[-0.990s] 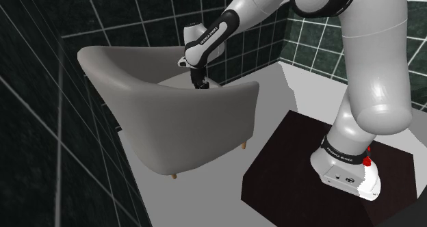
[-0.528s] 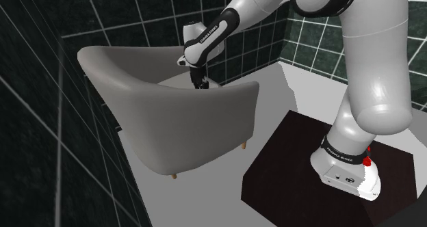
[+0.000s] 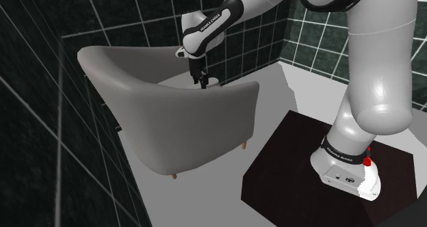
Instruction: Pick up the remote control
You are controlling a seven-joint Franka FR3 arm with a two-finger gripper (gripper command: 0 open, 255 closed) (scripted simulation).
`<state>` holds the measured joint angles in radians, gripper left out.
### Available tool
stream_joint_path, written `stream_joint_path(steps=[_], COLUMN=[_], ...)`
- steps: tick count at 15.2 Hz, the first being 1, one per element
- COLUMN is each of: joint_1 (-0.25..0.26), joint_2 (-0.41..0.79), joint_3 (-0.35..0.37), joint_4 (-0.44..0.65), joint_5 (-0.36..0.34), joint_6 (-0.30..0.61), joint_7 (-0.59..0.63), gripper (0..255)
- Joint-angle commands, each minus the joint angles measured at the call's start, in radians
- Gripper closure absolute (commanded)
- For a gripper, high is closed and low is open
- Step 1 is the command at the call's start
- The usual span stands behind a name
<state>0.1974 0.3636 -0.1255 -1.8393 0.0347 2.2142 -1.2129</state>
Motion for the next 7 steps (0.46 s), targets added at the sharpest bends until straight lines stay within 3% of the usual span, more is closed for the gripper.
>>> stream_joint_path(steps=[1, 7], joint_1=[0.0, 0.002], joint_2=[-0.013, -0.038], joint_3=[-0.001, -0.003], joint_4=[0.012, 0.035], joint_5=[-0.002, -0.006], joint_6=[-0.025, -0.072], joint_7=[0.001, 0.003], gripper=[255, 255])
